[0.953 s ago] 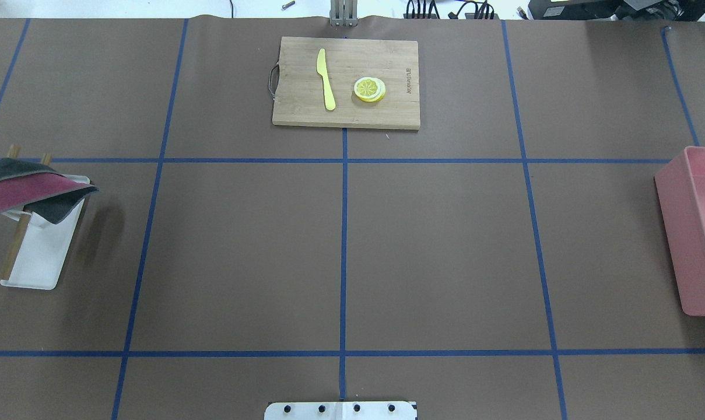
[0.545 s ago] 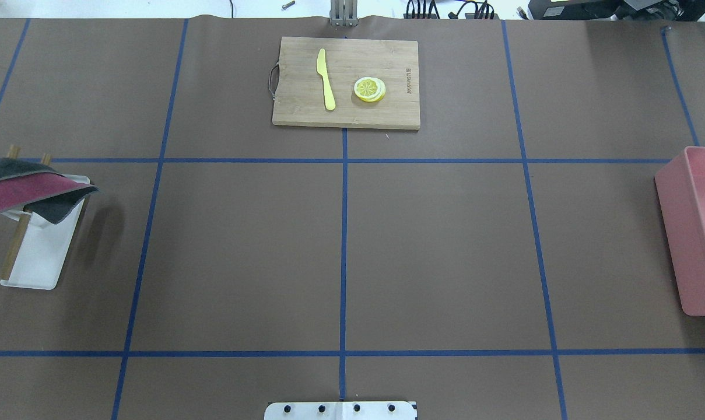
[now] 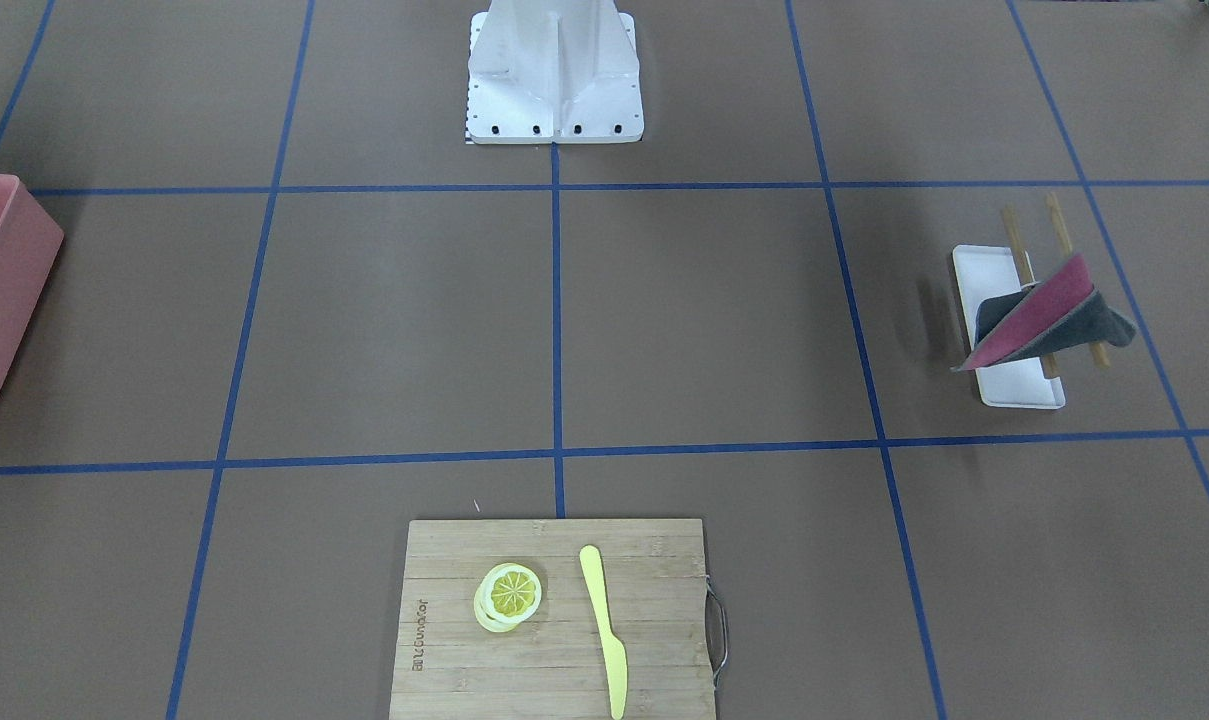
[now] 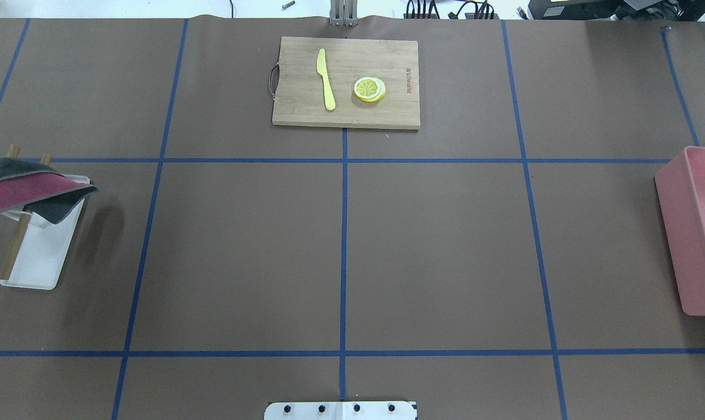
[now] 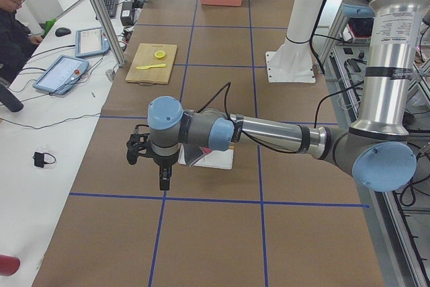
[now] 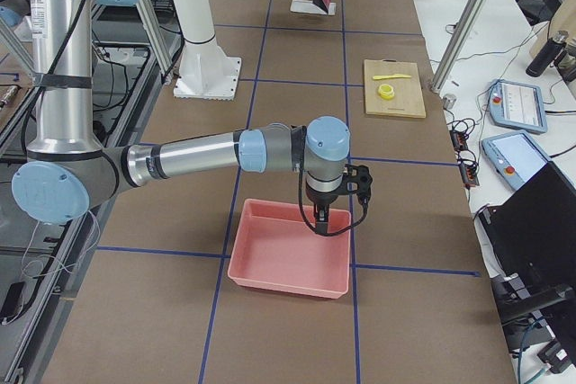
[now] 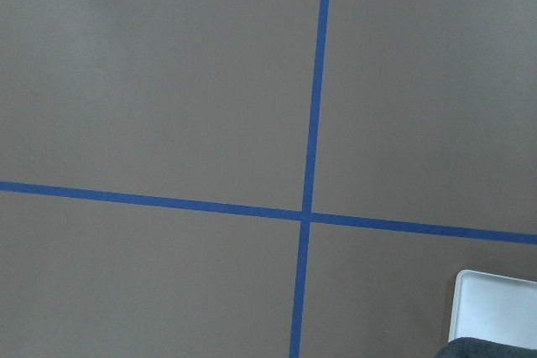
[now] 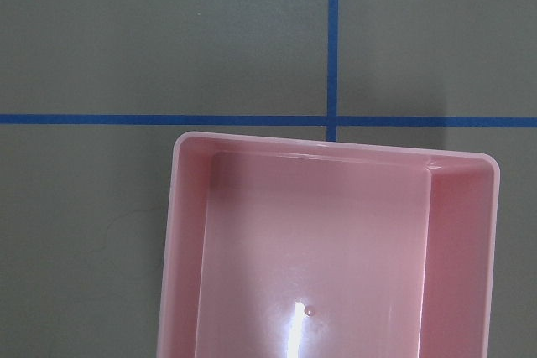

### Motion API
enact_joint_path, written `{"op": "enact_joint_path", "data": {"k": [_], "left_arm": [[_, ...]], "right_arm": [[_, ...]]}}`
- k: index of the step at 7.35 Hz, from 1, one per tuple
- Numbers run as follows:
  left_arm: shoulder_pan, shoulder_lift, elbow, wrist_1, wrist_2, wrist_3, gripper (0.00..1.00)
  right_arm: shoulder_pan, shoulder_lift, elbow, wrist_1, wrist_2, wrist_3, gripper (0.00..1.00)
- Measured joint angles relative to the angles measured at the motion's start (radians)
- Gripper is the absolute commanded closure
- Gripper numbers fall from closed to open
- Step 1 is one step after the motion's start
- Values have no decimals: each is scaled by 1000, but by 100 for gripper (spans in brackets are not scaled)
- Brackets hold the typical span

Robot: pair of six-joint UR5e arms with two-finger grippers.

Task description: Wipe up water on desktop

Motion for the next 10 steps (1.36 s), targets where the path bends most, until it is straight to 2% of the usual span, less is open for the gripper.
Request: {"op": "enact_joint_path", "data": {"k": [2, 4, 5, 7, 10], "left_arm": [[39, -12, -45, -7, 3, 1, 1], [154, -21, -77, -68, 1, -21, 1], [206, -34, -82, -98, -3, -96, 1], [270, -84, -60, -115, -6, -208, 1], [300, -75, 1, -130, -6, -229, 1]], "right_arm": [[-4, 0, 0, -2, 4, 1, 0], [-20, 9, -3, 2, -1, -1, 0], [-24, 18, -5, 3, -3, -5, 0], [-96, 31, -9, 1, -22, -8, 0], [-167, 46, 5, 3, -54, -11, 0]]}}
